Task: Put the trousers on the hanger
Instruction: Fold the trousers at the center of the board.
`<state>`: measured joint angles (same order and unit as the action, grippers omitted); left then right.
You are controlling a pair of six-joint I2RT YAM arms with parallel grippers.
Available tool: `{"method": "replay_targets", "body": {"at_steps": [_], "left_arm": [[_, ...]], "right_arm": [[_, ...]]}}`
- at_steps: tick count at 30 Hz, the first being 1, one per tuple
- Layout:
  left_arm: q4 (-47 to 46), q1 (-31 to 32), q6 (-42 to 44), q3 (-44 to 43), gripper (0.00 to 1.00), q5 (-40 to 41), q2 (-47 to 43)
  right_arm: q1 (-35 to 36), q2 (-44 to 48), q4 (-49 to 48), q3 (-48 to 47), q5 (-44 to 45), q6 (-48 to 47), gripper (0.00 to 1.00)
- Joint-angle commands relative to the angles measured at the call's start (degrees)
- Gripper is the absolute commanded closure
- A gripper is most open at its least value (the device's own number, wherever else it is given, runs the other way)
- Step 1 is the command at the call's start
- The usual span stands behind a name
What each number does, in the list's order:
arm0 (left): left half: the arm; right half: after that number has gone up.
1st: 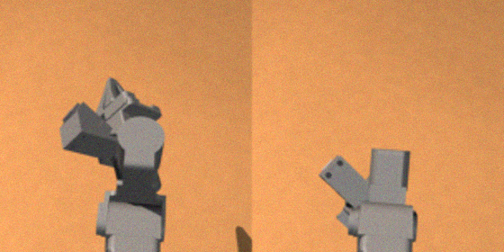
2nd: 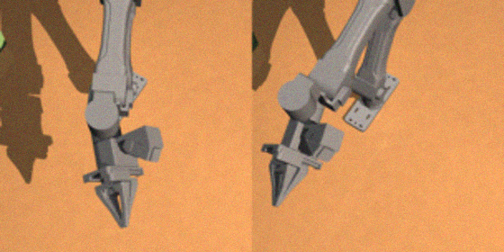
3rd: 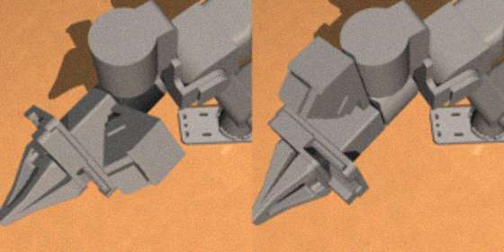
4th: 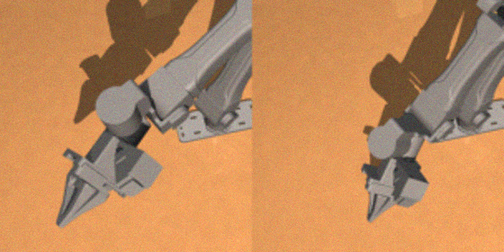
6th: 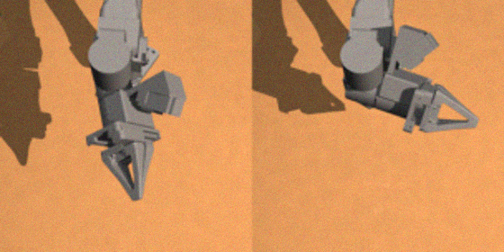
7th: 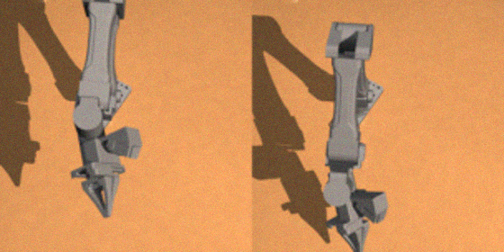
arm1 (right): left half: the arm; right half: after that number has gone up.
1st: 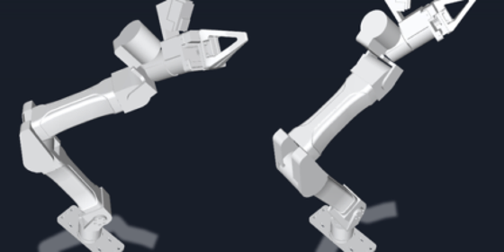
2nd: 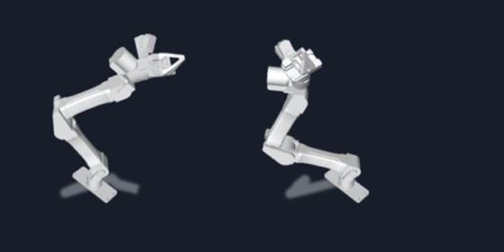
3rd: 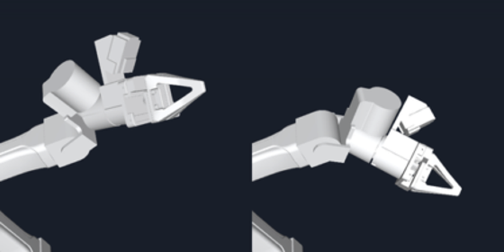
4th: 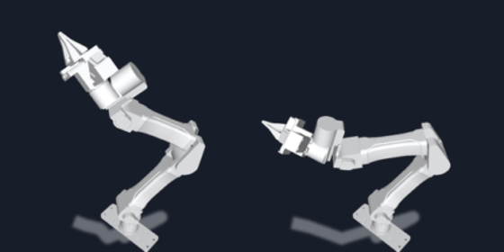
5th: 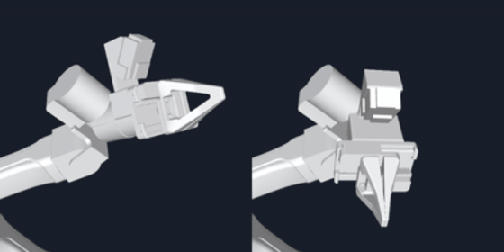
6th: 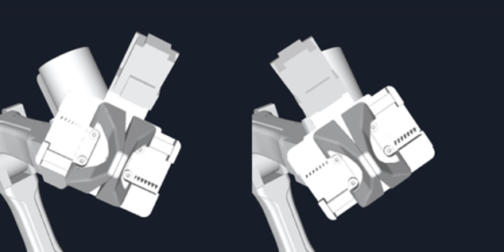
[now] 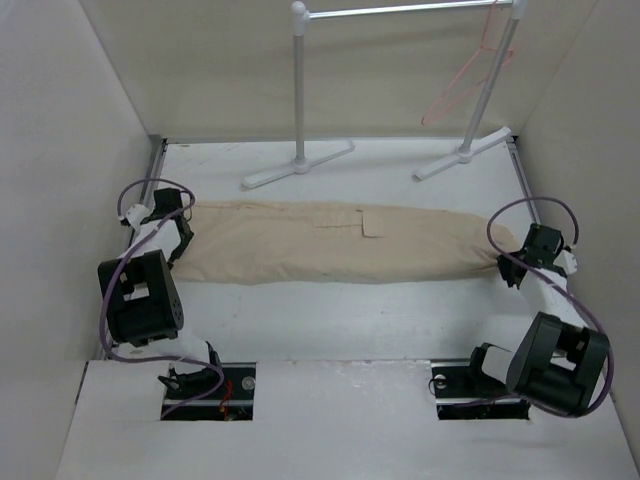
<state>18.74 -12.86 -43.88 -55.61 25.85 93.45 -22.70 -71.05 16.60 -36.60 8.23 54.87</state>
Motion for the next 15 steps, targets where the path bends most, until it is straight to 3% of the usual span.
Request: {"method": "replay_targets", "body": {"at_steps": [1,3,6,8,12,15], "left_arm": [[4.63,-0.37,1.08,2.87,0.4,5.26,-6.86],[5.16,-0.11,1.08,4.11,0.4,6.49,-9.68],[6.48,3.05,1.08,3.42,0.4,7.73,-14.16],[7.71,5.16,1.08,1.48,0.4,7.73,-16.09],[8.15,12.36,1.08,-1.16,0.39,6.42,-19.88],[6.93,19.3,0.64,-0.46,0.39,4.4,-21.2]], "right_arm": [[-2.56,5.64,3.17,4.94,-2.85,-0.73,0.93],[-3.45,7.67,3.7,6.53,-3.66,-1.78,0.84],[-3.54,11.53,6.15,5.58,-3.57,-2.84,0.47],[-3.54,15.39,9.66,2.86,-3.13,-3.98,0.31],[-3.54,21.38,13.28,0.74,-2.17,-4.95,0.18],[-4.85,18.42,10.14,3.02,-3.74,-4.77,0.13]]}}
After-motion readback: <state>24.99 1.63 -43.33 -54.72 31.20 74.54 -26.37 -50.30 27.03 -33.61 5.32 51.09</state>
